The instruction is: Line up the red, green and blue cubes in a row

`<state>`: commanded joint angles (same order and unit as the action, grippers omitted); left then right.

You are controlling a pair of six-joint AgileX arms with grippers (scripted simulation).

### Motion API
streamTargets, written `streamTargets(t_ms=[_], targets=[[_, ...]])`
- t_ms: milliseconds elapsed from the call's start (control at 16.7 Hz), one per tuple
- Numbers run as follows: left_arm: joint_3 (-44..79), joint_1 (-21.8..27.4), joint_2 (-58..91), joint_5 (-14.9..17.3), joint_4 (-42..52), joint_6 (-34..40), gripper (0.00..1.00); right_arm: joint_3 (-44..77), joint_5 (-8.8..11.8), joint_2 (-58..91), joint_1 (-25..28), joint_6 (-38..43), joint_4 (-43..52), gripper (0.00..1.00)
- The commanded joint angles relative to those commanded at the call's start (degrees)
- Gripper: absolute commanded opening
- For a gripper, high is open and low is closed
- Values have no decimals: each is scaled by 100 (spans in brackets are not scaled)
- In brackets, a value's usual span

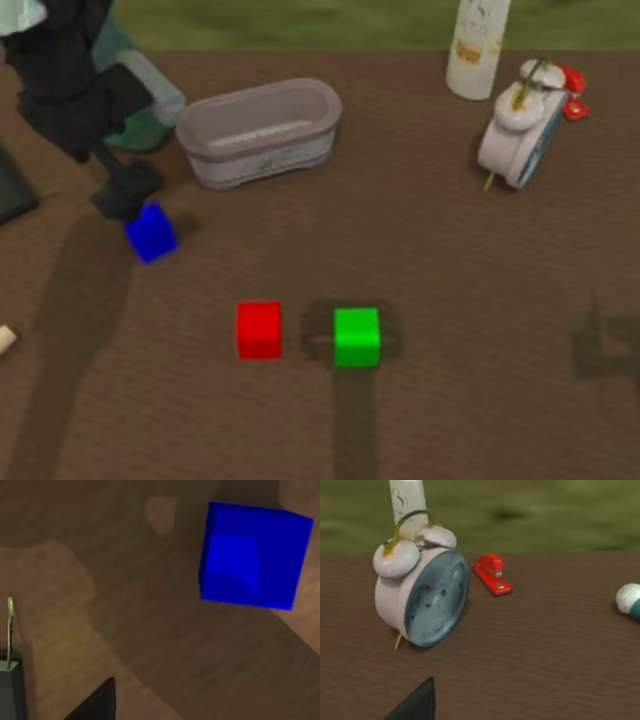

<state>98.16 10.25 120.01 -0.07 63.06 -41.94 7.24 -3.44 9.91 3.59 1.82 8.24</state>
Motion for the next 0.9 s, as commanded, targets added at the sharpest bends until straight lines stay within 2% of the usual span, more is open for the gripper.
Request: streamTargets(t_ms=[180, 300, 660, 900], targets=[[695, 78, 715, 19, 353, -266, 100, -525, 238, -692, -218, -143, -581, 100], [938, 104, 963, 27, 464, -356, 100, -694, 328, -948, -290, -177, -788, 100], [960, 81, 1015, 26, 459, -373, 100, -724, 344, -991, -302, -182, -824, 100], [538, 97, 1228, 30, -192, -381, 100, -724, 344, -991, -302, -182, -824, 100]])
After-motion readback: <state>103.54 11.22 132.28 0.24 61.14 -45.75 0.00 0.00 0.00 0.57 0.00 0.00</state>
